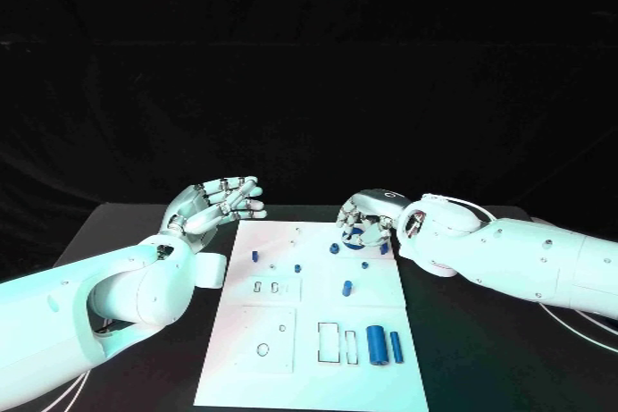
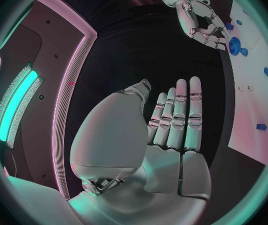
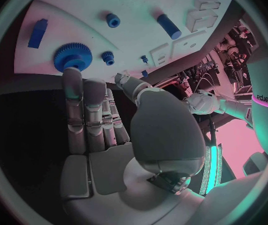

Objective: Assemble the parts on the task board

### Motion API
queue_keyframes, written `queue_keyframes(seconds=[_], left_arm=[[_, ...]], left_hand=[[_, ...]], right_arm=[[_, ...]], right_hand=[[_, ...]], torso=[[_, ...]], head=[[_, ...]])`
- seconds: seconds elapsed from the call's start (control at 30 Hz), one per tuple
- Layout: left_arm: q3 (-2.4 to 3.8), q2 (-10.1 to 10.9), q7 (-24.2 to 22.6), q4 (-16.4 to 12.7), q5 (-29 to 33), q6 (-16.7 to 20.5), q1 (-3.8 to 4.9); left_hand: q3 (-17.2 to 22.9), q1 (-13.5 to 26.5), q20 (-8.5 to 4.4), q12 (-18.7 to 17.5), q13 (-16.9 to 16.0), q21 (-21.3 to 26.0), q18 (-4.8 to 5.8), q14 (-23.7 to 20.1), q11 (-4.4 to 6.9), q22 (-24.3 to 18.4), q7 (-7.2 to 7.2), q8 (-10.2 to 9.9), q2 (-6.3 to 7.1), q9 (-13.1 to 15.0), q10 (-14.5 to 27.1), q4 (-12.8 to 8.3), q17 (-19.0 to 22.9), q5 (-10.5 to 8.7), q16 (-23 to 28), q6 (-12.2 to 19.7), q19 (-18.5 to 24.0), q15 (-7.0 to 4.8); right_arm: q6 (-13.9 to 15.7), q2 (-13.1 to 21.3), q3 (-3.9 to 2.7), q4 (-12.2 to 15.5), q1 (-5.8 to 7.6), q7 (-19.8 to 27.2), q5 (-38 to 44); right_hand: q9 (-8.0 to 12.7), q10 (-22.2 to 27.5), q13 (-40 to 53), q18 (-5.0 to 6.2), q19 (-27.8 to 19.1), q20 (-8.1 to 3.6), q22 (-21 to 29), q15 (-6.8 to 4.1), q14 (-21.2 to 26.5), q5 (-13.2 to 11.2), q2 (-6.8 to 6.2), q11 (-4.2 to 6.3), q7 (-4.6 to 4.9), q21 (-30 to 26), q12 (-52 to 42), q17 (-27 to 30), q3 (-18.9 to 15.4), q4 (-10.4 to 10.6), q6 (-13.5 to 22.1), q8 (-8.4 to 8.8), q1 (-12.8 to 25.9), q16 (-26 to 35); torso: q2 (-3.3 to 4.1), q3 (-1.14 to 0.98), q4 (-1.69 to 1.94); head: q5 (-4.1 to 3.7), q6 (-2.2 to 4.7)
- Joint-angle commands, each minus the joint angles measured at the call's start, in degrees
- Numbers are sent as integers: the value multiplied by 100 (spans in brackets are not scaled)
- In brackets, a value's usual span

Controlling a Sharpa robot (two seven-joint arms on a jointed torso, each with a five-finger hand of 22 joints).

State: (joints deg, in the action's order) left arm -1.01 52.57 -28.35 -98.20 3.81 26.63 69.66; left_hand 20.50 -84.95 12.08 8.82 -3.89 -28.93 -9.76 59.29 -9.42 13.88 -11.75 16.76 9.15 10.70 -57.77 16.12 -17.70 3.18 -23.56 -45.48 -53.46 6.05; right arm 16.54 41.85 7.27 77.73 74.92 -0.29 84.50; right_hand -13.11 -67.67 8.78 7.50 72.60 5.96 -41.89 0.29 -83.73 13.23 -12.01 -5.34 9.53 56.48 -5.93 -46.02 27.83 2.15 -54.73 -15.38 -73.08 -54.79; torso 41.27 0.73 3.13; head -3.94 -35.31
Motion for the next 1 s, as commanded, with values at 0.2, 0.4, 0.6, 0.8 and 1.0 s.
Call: queue_keyframes(seconds=[0.2,0.4,0.6,0.8,1.0], left_arm=[[15,11,37,-48,-18,-194,29],[16,-5,72,-14,-18,-223,30],[16,-8,95,10,-18,-242,30],[17,-6,118,22,-18,-251,30],[17,-6,135,32,-18,-256,30]], left_hand=[[36,14,-8,-45,10,-42,-72,-8,0,19,-88,-31,59,-9,-38,-8,-15,-17,-8,-28,-56,15],[36,22,-11,-56,10,-60,-70,-16,-4,28,-92,-37,63,-11,-35,-5,-23,-17,-5,-23,-61,18],[36,26,-13,-62,10,-68,-69,-23,-5,33,-94,-40,65,-12,-33,-4,-27,-17,-3,-19,-62,20],[36,32,-15,-74,11,-81,-67,-33,-9,40,-99,-47,68,-15,-28,-3,-34,-18,0,-12,-62,22],[36,32,-15,-74,11,-81,-67,-33,-9,40,-99,-47,68,-15,-28,-3,-34,-18,0,-12,-62,22]], right_arm=[[-149,-104,-3,-7,-10,-359,811],[-249,-140,-3,-12,-27,-419,933],[-383,-153,-3,-13,-40,-477,1016],[-464,-168,-3,3,-49,-483,1048],[-532,-209,-3,-43,-70,-480,1067]], right_hand=[[-123,234,218,-323,697,54,-2455,50,-248,47,-113,-37,24,1867,-64,-1846,54,160,106,32,-57,-1780],[-179,259,305,-493,1103,76,-3504,64,-328,70,-153,-38,21,2577,-114,-2460,69,222,159,43,-73,-2320],[-225,329,351,-541,1201,102,-3805,82,-331,84,-183,-49,19,2775,-114,-2645,78,267,184,42,-78,-2504],[-254,365,365,-556,1233,114,-3897,89,-333,100,-172,-55,20,2834,-109,-2696,87,286,149,18,-88,-2558],[-274,377,375,-562,1244,121,-3937,95,-335,119,-152,-58,24,2860,-110,-2727,114,285,120,1,-119,-2592]], torso=[[134,-4,92],[146,-8,121],[165,-8,127],[184,-12,156],[197,-11,172]], head=[[-70,4],[-88,-6],[-105,-2],[-125,2],[-134,11]])
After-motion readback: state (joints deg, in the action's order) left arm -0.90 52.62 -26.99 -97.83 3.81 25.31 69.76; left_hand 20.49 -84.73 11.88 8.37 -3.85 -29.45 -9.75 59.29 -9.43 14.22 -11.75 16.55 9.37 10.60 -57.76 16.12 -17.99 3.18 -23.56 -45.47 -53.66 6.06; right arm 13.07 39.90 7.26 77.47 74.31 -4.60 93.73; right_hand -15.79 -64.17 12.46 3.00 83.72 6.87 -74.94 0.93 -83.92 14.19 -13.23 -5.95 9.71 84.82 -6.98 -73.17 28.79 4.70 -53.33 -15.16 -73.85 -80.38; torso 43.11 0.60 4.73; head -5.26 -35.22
